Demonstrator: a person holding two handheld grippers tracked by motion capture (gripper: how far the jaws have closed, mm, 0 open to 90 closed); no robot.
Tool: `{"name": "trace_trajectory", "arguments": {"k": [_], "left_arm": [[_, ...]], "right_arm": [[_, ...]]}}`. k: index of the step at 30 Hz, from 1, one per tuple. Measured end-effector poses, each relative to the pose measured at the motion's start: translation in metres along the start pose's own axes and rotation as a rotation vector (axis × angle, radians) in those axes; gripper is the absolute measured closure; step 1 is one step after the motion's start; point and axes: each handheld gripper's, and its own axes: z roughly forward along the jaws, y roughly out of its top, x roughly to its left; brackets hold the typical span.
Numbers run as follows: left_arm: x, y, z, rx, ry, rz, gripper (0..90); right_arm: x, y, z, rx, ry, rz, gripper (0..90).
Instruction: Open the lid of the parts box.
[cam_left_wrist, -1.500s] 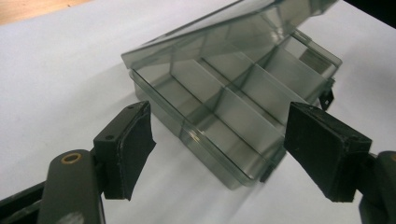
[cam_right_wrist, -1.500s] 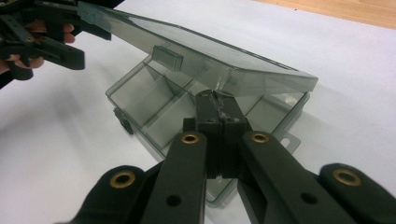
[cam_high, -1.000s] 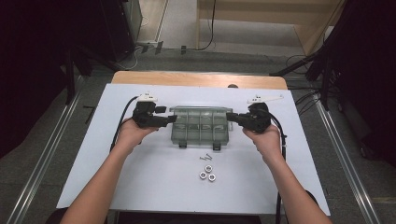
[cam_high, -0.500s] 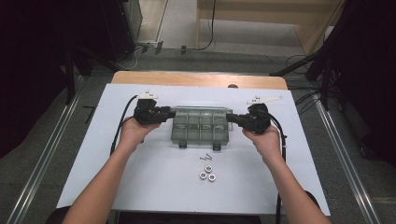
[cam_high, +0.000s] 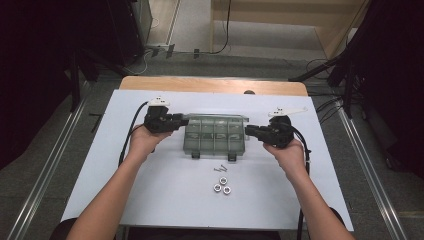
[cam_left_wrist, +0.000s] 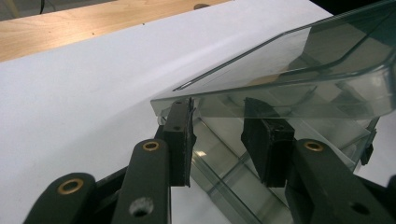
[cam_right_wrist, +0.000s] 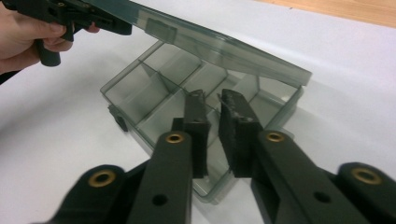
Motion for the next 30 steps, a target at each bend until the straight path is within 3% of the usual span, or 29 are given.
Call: {"name": "trace_trajectory", "arguments": {"k": [2,5,12,16,17,22,30], "left_arm": [[0.0,0.0,0.0,0.0,0.0,0.0,63.0],[0.0,0.0,0.002,0.001,-0.001,0.0,63.0],[0.002,0.0,0.002,0.001,-0.009,-0.009,62.9],[0.002,0.0,0.003,0.001,-0.008,-0.016,62.9],[0.002,0.001,0.003,0.003,-0.009,-0.017,62.9],[0.002,0.002,0.002,0.002,-0.008,-0.017,62.9],[0.003,0.003,0.003,-0.001,-0.009,-0.021,62.8]], "right_arm": [[-0.001,-0.001,-0.001,-0.005,-0.003,0.001,74.9],[-0.006,-0.005,-0.001,-0.034,-0.017,0.005,61.1],[-0.009,-0.006,0.008,-0.063,-0.04,-0.025,49.8],[-0.006,-0.005,0.011,-0.066,-0.044,-0.037,48.2],[-0.006,-0.004,0.014,-0.058,-0.063,-0.058,46.9],[-0.013,-0.002,0.019,-0.046,-0.066,-0.032,45.6],[-0.021,0.005,0.028,-0.057,-0.074,-0.061,47.1]]}}
